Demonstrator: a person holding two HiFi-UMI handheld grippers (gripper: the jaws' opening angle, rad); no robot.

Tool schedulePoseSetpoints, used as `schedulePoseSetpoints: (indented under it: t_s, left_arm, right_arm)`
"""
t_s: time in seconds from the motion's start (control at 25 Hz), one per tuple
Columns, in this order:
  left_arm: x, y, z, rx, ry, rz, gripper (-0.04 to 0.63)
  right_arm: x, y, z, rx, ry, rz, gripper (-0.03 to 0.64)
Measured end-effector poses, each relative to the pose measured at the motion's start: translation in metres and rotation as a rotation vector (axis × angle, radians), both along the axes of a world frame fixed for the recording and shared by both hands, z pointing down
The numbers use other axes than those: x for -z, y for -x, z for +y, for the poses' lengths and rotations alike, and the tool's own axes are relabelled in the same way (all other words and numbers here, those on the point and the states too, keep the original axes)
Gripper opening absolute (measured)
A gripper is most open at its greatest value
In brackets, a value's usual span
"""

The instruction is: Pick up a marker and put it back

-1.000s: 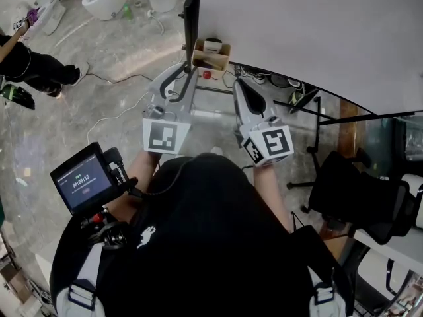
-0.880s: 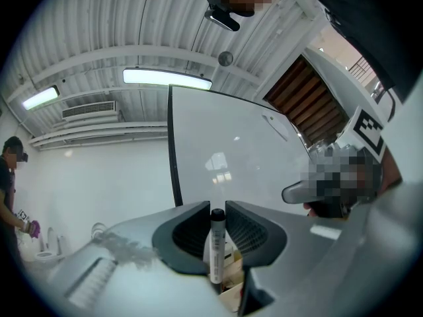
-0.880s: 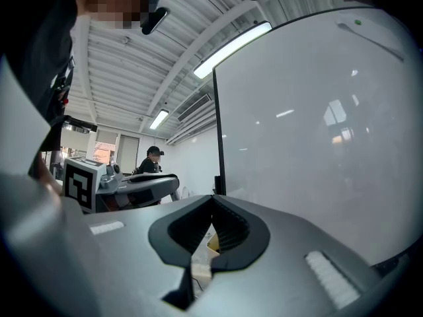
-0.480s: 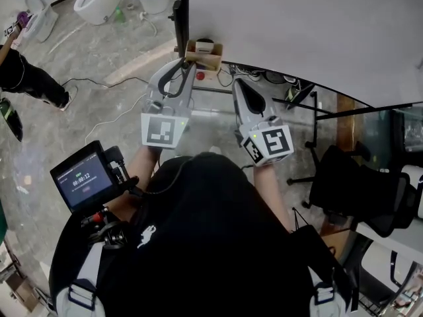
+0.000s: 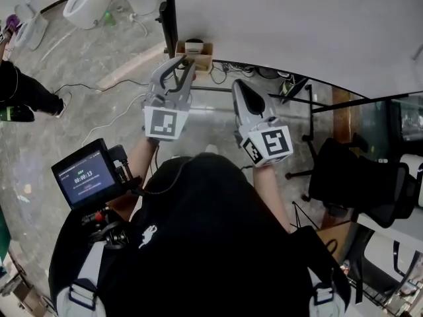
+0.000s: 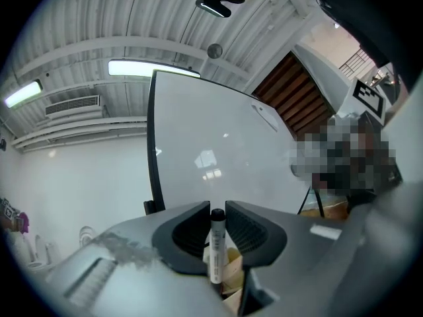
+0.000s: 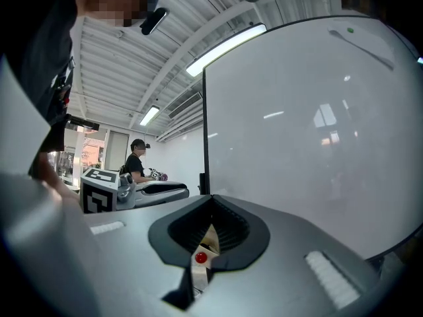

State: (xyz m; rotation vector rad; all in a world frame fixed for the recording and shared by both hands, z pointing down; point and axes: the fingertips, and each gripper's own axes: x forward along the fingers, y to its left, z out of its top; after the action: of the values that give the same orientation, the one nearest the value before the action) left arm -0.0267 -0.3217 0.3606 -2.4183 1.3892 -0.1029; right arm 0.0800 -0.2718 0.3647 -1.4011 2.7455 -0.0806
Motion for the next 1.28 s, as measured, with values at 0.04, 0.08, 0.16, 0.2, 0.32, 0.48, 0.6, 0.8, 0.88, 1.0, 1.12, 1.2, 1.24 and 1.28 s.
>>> schedulePoseSetpoints:
  t_s: [0.04,0.08,0.16,0.2,0.32,0.48,0.6,0.8,0.88,1.0,1.12,1.2,1.24,1.28]
  left_arm:
    - [-0.004,-0.001,-0.004,-0.005,0.003,-0.001,0.077]
    - [-0.007,-0.002,-0.008,-0.010,0.007,-0.001,0.077]
    - [-0.013,-0.004,-0.015,-0.014,0.014,0.000,0.077]
    - [-0.016,-0.005,-0.017,-0.016,0.016,0.001,0.077]
    - [-0.020,-0.006,-0.020,-0.015,0.025,0.005,0.077]
    - [-0.034,-0.005,-0.028,-0.009,0.041,-0.001,0.077]
    - [-0.049,-0.001,-0.038,0.000,0.046,-0.010,0.077]
    - [-0.064,0.001,-0.046,-0.001,0.052,-0.034,0.077]
    - [-0.068,0.001,-0.047,0.003,0.053,-0.058,0.077]
    - [-0.072,0.000,-0.049,0.012,0.051,-0.088,0.077]
    - [-0.075,-0.006,-0.048,0.001,0.052,-0.097,0.078]
    - [-0.078,-0.010,-0.047,-0.007,0.060,-0.099,0.080]
    - [-0.079,-0.011,-0.046,-0.010,0.064,-0.102,0.080]
    - [-0.080,-0.012,-0.045,-0.013,0.068,-0.104,0.081]
  right_arm:
    - [-0.003,-0.001,-0.003,-0.004,0.003,0.001,0.009]
    - [-0.006,-0.003,-0.006,-0.007,0.006,0.003,0.009]
    - [-0.010,-0.005,-0.010,-0.013,0.011,0.006,0.009]
    - [-0.011,-0.006,-0.011,-0.015,0.012,0.007,0.009]
    - [-0.011,-0.008,-0.012,-0.018,0.015,0.011,0.009]
    - [-0.011,-0.007,-0.016,-0.013,0.021,0.018,0.009]
    - [-0.015,-0.005,-0.022,-0.004,0.025,0.021,0.009]
    - [-0.019,-0.002,-0.030,0.008,0.033,0.029,0.009]
    - [-0.019,0.000,-0.030,0.013,0.034,0.030,0.009]
    - [-0.018,0.002,-0.030,0.018,0.034,0.029,0.009]
    - [-0.018,0.001,-0.030,0.016,0.035,0.027,0.009]
    - [-0.018,0.001,-0.031,0.015,0.035,0.026,0.009]
    - [-0.018,0.000,-0.031,0.014,0.035,0.026,0.009]
    - [-0.019,0.000,-0.031,0.013,0.036,0.026,0.009]
